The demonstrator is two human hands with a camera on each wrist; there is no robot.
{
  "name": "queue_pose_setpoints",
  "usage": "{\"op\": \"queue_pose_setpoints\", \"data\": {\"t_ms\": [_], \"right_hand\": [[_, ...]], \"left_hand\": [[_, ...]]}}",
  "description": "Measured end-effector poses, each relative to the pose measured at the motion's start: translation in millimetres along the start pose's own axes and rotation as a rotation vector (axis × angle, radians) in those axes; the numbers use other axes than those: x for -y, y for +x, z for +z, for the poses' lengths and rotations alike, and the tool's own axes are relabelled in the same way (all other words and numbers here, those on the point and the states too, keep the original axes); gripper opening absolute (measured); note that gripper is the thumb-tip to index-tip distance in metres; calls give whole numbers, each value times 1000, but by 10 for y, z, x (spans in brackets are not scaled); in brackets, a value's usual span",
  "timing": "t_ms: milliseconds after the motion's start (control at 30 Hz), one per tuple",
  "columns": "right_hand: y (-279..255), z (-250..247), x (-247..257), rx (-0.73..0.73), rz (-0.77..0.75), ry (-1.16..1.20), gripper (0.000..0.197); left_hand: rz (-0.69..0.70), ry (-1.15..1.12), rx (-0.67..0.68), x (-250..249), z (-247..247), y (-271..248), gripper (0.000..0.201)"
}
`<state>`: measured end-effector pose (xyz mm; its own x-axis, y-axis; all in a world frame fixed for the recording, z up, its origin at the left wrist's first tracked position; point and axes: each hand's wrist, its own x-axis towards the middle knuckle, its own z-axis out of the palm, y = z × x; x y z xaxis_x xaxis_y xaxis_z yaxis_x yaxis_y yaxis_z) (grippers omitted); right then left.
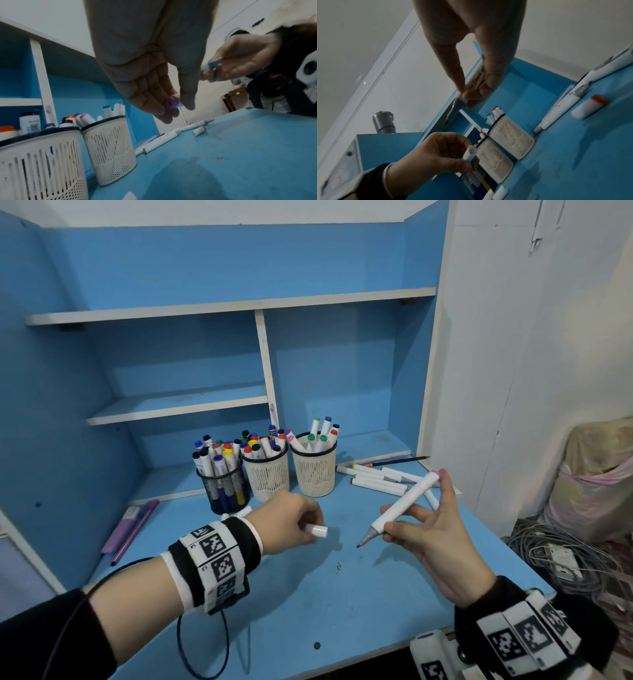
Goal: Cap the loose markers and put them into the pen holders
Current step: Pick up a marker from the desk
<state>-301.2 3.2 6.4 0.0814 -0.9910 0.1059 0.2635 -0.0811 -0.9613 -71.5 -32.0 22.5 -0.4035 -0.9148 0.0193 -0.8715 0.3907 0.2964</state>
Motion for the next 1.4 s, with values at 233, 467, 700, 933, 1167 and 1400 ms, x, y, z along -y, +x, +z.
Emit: {"op": "queue_pose_setpoints", "data": {"t_ms": [233,467,700,933,1167,1400], "right_hand": [[-29,200,45,-5,-117,92,106],[14,467,-3,-5,-160,167,90],[-39,713,-31,37,-155,229,86],[-102,810,-28,-51,-189,296,79],[-162,866,8,-122,-247,331,82],[-220,941,-17,-123,-266,339,84]], "left_hand": [[-19,-224,-152,-119,-119,-493,15],[-71,-414,-326,-183,-250,-777,17],[-141,-547,-448,-174,-188,-886,15],[-168,-746,-544,-241,-122,-857,18],[-163,-843,-628,-349,-106,-823,21],[-183,-826,-594,-321,-106,-841,23]]}}
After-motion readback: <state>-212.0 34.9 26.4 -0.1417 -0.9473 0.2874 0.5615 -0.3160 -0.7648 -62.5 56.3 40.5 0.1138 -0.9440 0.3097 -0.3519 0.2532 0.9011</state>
